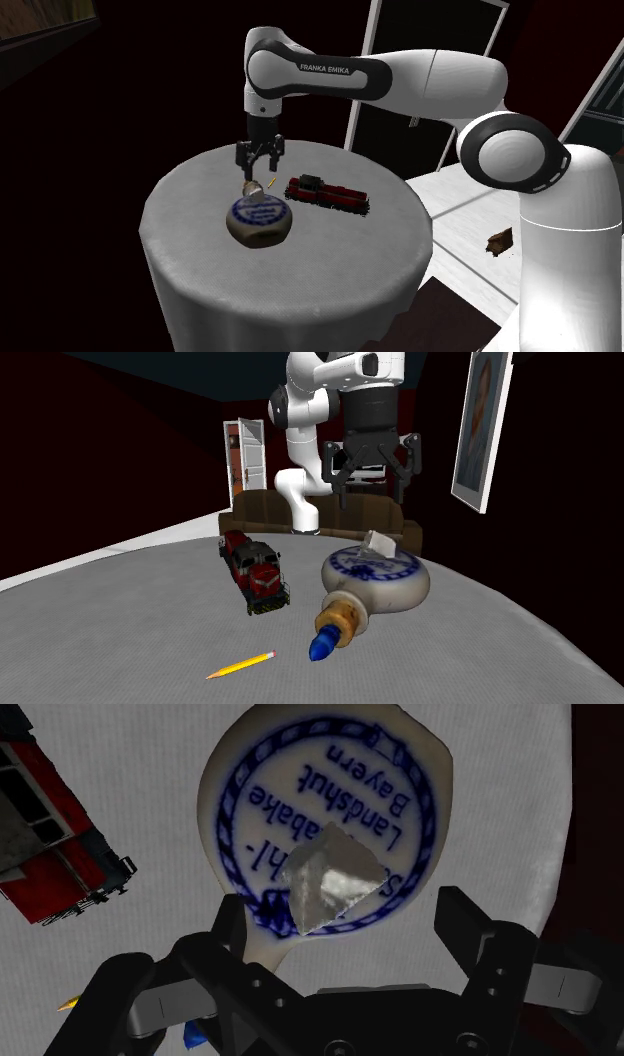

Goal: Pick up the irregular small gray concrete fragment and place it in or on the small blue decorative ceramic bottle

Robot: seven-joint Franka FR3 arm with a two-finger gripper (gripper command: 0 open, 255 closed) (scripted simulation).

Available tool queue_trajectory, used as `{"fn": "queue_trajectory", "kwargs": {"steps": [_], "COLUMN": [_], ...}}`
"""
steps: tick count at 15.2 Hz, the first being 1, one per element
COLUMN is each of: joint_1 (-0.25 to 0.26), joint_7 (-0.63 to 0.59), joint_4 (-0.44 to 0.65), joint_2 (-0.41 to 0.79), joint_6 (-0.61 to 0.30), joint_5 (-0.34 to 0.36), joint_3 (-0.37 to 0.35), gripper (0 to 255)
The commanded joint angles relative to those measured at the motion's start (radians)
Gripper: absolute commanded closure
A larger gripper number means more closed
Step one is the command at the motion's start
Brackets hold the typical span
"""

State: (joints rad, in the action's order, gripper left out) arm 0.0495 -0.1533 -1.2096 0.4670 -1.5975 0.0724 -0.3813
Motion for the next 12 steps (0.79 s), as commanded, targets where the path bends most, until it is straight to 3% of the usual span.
{"fn": "queue_trajectory", "kwargs": {"steps": [1,3,7,12], "joint_1": [0.000,0.000,0.033,0.034], "joint_7": [0.000,0.000,-0.004,-0.004], "joint_4": [0.000,0.000,0.240,0.240], "joint_2": [0.000,0.000,0.069,0.069], "joint_6": [0.000,0.000,0.171,0.171], "joint_5": [0.000,0.000,0.021,0.021], "joint_3": [0.000,0.000,0.004,0.004], "gripper": [0,0,0,0]}}
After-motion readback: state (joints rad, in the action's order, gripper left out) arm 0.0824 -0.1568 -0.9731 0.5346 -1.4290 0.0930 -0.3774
